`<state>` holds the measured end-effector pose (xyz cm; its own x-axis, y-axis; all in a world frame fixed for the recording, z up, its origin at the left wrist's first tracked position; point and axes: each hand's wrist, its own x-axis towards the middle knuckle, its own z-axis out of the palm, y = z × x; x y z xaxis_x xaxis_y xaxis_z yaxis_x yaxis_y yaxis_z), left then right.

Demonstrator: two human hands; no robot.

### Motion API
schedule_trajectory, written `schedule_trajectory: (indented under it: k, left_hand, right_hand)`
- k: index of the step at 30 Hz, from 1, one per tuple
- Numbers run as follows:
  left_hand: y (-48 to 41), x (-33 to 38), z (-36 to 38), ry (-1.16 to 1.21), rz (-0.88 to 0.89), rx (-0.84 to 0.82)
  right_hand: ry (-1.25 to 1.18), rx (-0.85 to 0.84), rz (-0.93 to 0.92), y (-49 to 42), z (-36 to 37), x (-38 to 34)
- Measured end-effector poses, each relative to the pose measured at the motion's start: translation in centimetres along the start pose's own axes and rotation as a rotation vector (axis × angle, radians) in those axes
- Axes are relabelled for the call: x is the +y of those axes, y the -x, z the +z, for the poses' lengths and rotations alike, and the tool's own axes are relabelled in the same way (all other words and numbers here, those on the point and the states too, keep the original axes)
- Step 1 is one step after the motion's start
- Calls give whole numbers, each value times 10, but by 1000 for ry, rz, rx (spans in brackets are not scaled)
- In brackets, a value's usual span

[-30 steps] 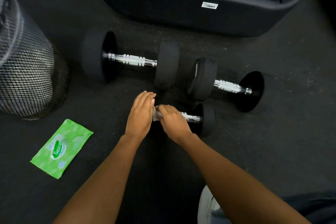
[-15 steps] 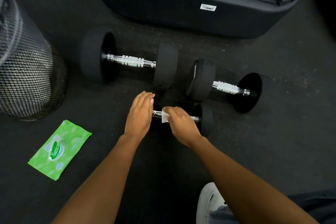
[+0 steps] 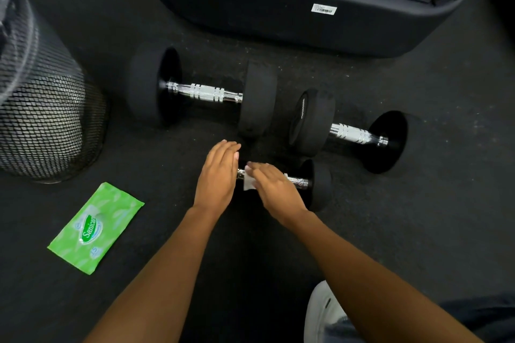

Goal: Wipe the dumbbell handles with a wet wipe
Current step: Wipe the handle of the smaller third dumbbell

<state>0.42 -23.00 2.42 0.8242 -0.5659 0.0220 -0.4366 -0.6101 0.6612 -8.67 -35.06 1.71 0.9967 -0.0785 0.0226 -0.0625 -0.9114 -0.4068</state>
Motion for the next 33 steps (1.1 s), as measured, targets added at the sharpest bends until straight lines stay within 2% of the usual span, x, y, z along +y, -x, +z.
schedule_trajectory:
  k: [4, 7, 15, 21, 28, 33]
  left_hand:
    - [0, 1, -1, -5, 20, 12]
    - [-2, 0, 0, -3, 10, 6]
    - [0, 0, -1, 4, 18, -12]
    - [-2, -1, 1, 14, -1, -1]
    - [-1, -1, 1, 21, 2, 0]
    - [-2, 2, -1, -3, 7, 0]
  right_hand:
    - [-107, 79, 131, 4, 0, -3]
    - [-71, 98, 193, -13, 4, -20]
    - [53, 14, -25, -1, 4, -6]
    - [-77, 80, 129, -12, 5, -24]
    - [36, 32, -28, -2, 9, -8]
    - [27, 41, 64, 7, 1, 2]
